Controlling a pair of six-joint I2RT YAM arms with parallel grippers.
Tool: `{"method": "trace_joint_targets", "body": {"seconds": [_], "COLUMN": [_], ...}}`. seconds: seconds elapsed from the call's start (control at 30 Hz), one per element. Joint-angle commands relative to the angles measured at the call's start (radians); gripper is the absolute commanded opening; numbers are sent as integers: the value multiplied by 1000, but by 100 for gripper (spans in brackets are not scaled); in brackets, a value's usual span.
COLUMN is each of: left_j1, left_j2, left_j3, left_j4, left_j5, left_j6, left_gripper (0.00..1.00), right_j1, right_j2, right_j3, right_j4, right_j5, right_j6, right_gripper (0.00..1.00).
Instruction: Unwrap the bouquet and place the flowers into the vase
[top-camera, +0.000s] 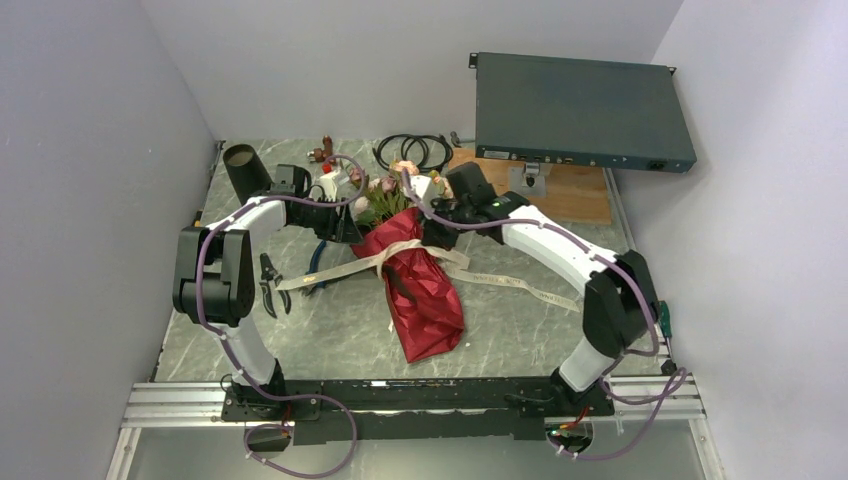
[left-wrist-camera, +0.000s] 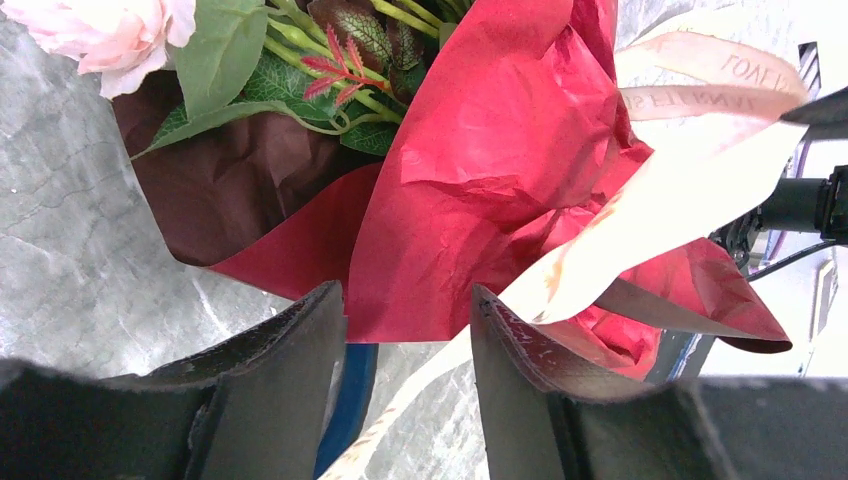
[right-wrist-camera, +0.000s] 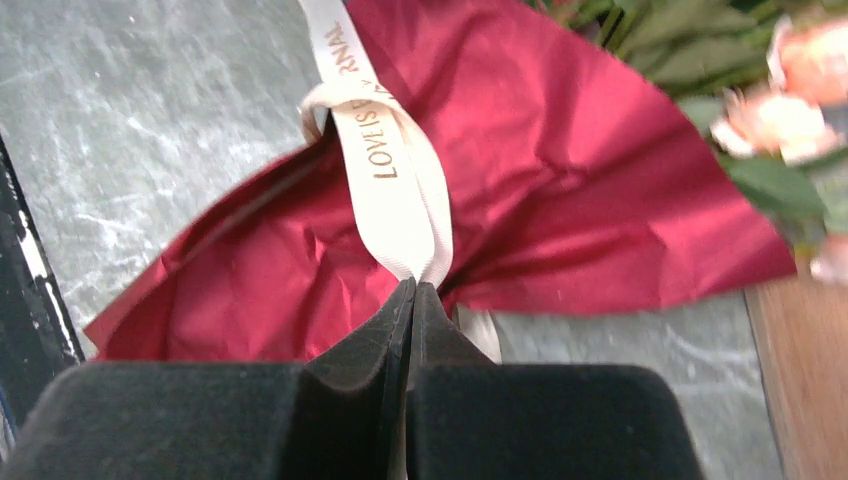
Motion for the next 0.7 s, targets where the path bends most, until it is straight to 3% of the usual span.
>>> {"method": "trace_joint_targets", "body": {"seconds": [0.0, 0.27, 0.67], "left_j1": [-1, -18, -249], "left_j2": [-51, -123, -116], "left_j3": [12, -21, -32], "left_j4": [-7, 48, 281], "left_j5": [17, 94, 113], "left_j6": [43, 55, -183], "left_gripper": [54, 50, 61], "right_j1": [-69, -156, -131], "right_j2": [-115, -288, -256], "right_j3": [-105, -276, -253], "right_j4": [-56, -98, 65], "right_j5": [-1, -20, -97], "right_j6": [-6, -22, 105], "right_gripper": [0, 0, 0]}}
